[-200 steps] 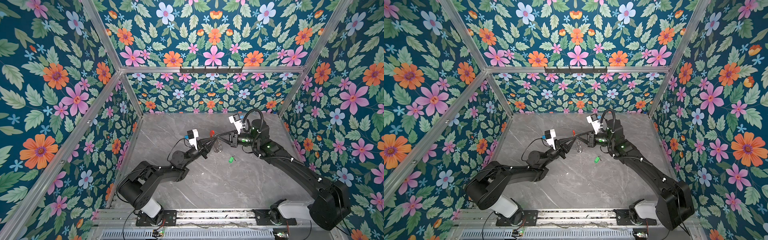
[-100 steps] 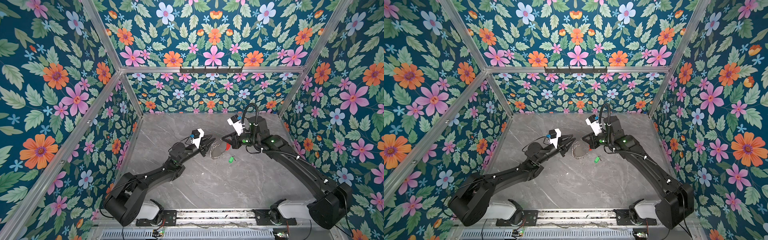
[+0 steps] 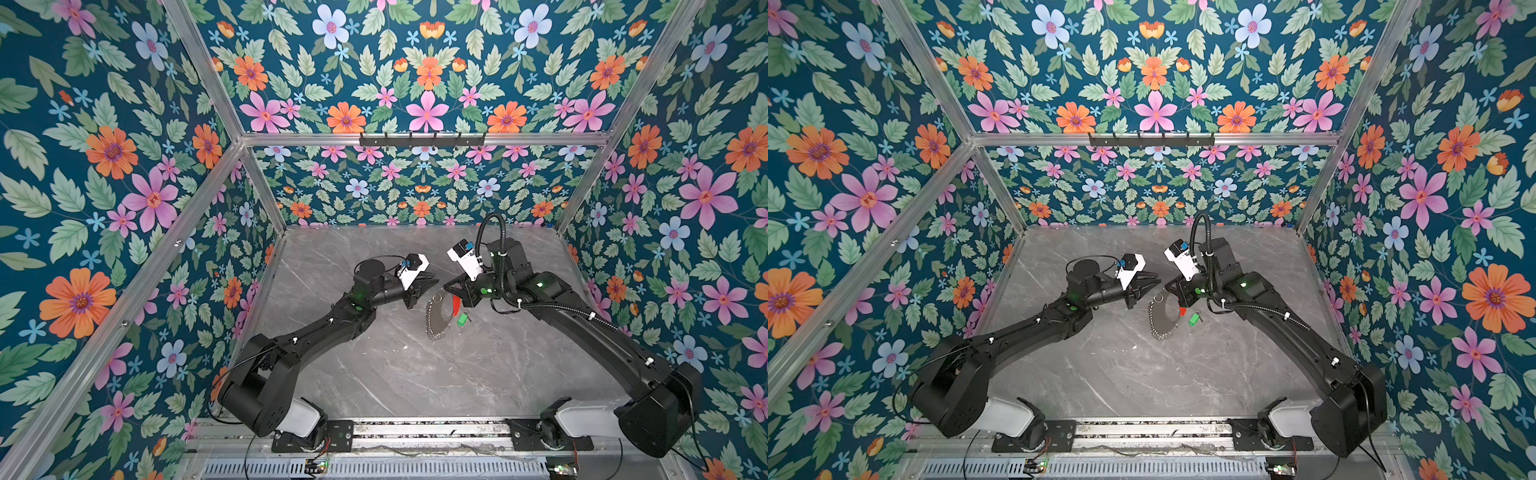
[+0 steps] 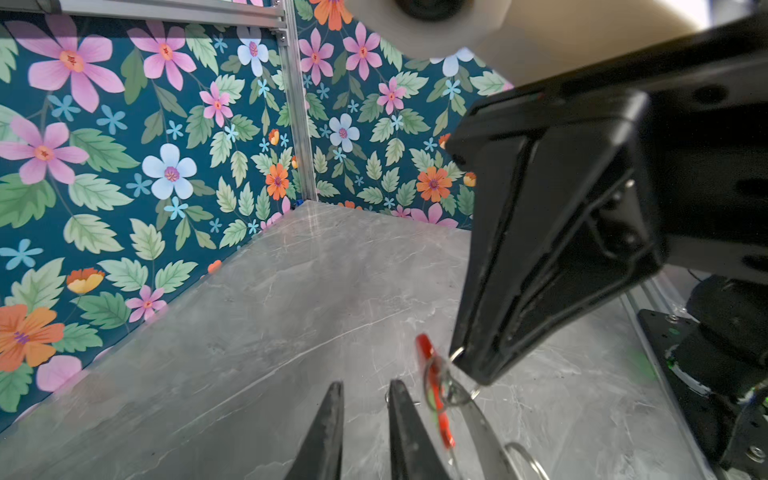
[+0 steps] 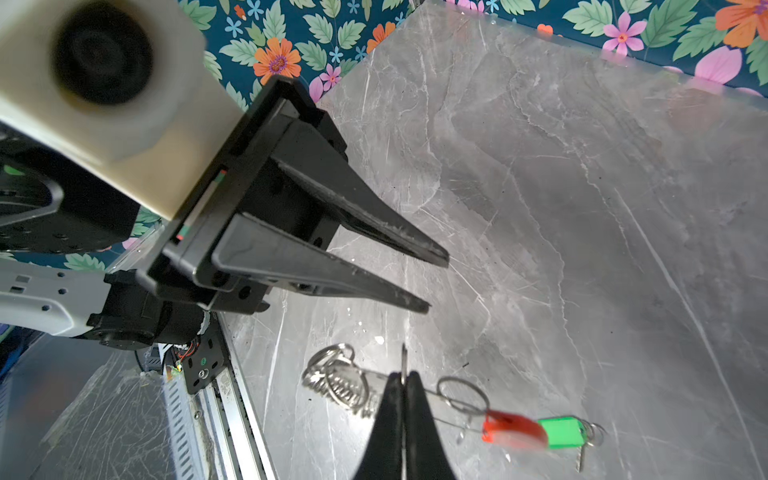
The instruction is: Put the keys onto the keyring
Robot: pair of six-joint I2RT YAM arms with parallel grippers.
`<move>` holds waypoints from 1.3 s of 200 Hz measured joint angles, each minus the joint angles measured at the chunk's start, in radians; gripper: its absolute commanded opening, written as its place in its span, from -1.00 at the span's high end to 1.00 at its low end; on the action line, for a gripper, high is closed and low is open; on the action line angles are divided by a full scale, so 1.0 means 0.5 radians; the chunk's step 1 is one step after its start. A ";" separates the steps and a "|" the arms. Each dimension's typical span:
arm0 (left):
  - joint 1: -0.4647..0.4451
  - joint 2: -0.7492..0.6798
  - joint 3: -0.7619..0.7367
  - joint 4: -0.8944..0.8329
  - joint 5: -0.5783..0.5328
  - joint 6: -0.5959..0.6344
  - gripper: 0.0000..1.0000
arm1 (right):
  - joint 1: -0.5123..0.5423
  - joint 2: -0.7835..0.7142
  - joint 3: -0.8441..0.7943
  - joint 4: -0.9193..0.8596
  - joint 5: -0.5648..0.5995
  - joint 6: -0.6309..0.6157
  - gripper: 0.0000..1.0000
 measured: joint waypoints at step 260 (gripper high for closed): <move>0.106 0.217 -0.208 1.038 0.345 -1.038 0.53 | 0.004 -0.272 -0.790 1.431 0.164 0.647 1.00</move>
